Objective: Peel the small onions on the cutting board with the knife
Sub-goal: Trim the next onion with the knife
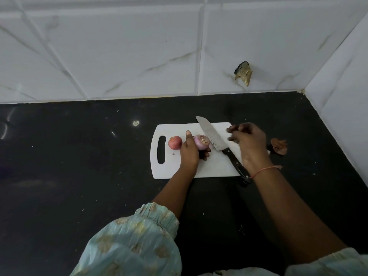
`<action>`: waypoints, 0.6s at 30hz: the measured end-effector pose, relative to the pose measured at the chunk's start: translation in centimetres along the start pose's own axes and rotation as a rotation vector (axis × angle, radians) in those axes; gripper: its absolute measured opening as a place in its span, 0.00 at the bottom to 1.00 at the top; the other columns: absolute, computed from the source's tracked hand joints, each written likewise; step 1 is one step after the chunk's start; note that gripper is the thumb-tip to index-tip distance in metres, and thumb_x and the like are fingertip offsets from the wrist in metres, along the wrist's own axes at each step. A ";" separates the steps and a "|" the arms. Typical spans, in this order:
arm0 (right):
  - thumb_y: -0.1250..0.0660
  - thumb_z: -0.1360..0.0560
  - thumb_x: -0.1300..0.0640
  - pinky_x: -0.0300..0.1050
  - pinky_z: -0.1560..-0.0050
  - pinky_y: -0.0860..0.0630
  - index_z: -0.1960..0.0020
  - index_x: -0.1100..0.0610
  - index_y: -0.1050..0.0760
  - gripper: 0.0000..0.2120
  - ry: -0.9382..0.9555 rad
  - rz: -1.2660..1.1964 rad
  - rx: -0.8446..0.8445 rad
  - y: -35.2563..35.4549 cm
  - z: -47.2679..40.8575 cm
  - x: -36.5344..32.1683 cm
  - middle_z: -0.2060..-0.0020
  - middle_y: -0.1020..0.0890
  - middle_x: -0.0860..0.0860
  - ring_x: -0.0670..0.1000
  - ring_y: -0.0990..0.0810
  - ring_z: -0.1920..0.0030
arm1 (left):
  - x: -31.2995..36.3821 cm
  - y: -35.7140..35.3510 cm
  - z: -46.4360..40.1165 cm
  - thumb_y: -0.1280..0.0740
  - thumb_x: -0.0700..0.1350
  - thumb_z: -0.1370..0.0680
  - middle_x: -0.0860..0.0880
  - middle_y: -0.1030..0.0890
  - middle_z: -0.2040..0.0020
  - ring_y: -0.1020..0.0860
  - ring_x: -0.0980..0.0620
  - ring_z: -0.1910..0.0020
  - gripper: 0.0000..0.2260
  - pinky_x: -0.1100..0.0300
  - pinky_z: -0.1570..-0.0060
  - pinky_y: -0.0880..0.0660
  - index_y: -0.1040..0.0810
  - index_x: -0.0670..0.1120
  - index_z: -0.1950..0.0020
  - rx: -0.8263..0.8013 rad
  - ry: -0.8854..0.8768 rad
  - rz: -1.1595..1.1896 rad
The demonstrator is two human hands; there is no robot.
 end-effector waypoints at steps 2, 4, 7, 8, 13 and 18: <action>0.44 0.30 0.74 0.43 0.68 0.27 0.67 0.55 0.28 0.17 0.105 0.186 0.120 2.4 -0.7 -0.4 0.68 0.21 0.53 0.49 0.22 0.68 | 0.0 -0.1 -0.1 0.54 0.59 0.15 0.41 0.19 0.70 0.24 0.49 0.75 0.35 0.62 0.74 0.27 0.20 0.36 0.61 -0.032 0.015 0.019; 0.44 0.26 0.66 0.47 0.63 0.28 0.66 0.53 0.25 0.15 0.180 0.442 0.109 3.3 -1.3 -0.1 0.66 0.21 0.53 0.53 0.24 0.63 | 0.1 -0.2 -0.1 0.55 0.60 0.15 0.40 0.19 0.69 0.24 0.49 0.75 0.36 0.61 0.75 0.28 0.20 0.36 0.62 -0.044 0.005 0.026; 0.39 0.20 0.48 0.47 0.52 0.33 0.59 0.56 0.23 0.15 0.353 0.934 -0.022 2.7 -0.7 0.8 0.59 0.21 0.50 0.51 0.26 0.55 | 0.0 -0.2 0.0 0.54 0.60 0.15 0.41 0.19 0.69 0.24 0.50 0.75 0.35 0.62 0.74 0.27 0.20 0.36 0.60 -0.044 0.009 0.009; 0.34 0.22 0.51 0.46 0.53 0.31 0.57 0.57 0.25 0.11 0.402 0.905 -0.043 2.4 -0.2 0.9 0.58 0.22 0.50 0.49 0.26 0.56 | 0.0 -0.2 0.0 0.53 0.60 0.15 0.42 0.18 0.68 0.23 0.51 0.75 0.34 0.63 0.74 0.26 0.19 0.36 0.57 -0.040 0.002 0.002; 0.28 0.28 0.45 0.53 0.43 0.27 0.42 0.54 0.27 0.20 0.372 1.274 -0.147 1.6 0.2 3.6 0.44 0.26 0.53 0.55 0.27 0.42 | 0.3 0.5 0.3 0.42 0.53 0.15 0.40 0.18 0.55 0.21 0.56 0.69 0.17 0.65 0.67 0.24 0.27 0.41 0.36 -0.053 -0.179 -0.071; 0.31 0.25 0.50 0.54 0.48 0.24 0.45 0.57 0.28 0.14 0.260 1.278 -0.142 1.8 0.2 4.8 0.50 0.23 0.54 0.56 0.22 0.47 | 0.7 0.4 1.1 0.32 0.44 0.19 0.47 0.22 0.42 0.21 0.57 0.67 0.15 0.63 0.64 0.23 0.31 0.45 0.36 -0.125 -0.336 -0.195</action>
Point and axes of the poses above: each hand's wrist, its own z-axis away from the middle knuckle, its own y-axis out of the back of the hand, x = y × z, the point moved 5 cm from there along -z, towards the middle knuckle
